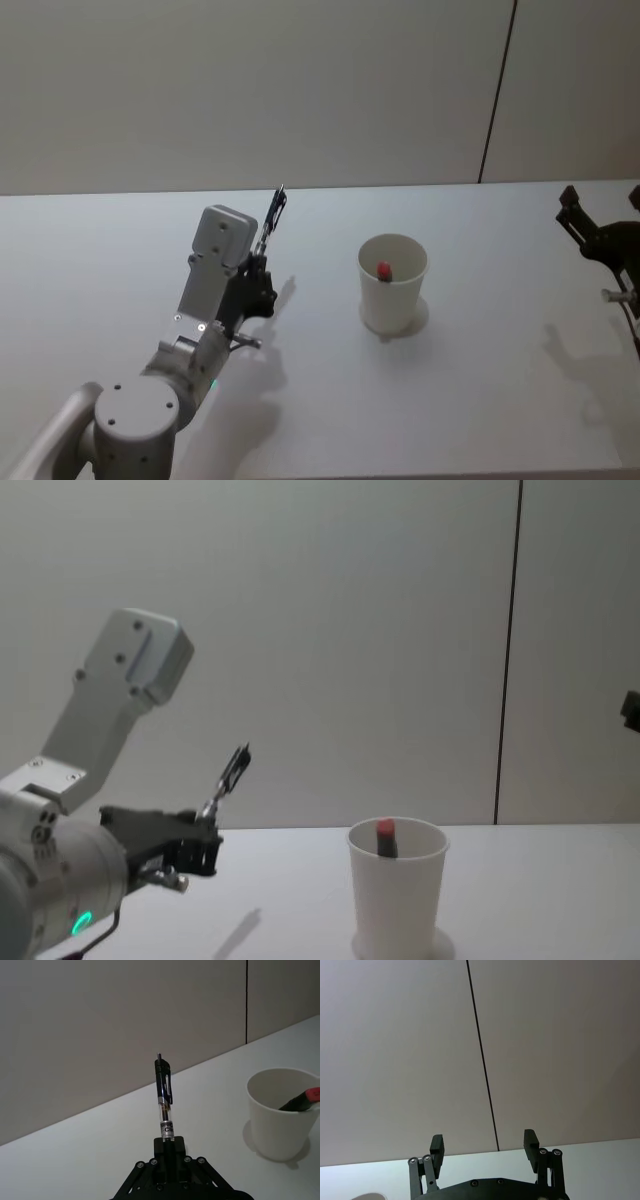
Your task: Place the pen into the pen holder.
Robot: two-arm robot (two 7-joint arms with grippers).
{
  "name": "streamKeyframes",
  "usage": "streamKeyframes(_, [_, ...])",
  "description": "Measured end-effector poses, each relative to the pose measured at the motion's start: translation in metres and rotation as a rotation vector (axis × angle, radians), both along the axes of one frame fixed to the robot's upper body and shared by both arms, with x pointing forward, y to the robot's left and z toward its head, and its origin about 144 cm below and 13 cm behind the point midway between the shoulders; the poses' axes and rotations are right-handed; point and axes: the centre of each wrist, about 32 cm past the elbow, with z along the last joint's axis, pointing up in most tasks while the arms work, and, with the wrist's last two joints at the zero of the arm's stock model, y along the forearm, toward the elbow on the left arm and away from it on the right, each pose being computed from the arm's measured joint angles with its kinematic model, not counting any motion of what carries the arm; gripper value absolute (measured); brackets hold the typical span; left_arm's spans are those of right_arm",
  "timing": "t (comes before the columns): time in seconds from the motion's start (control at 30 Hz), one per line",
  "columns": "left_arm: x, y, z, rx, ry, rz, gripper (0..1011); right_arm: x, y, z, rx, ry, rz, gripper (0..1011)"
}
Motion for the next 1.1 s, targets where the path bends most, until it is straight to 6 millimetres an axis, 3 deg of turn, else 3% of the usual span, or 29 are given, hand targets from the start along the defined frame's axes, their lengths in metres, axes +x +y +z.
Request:
streamKeyframes(0.57, [0.002, 0.005, -0.002, -0.067, -0.265, -0.151, 126, 0.000, 0.000, 0.000, 0.000, 0.000, 0.000, 1001])
streamKeyframes(1.1, [0.019, 0.007, -0.001, -0.152, -0.479, -0.374, 126, 0.000, 0.000, 0.000, 0.000, 0.000, 0.000, 1001])
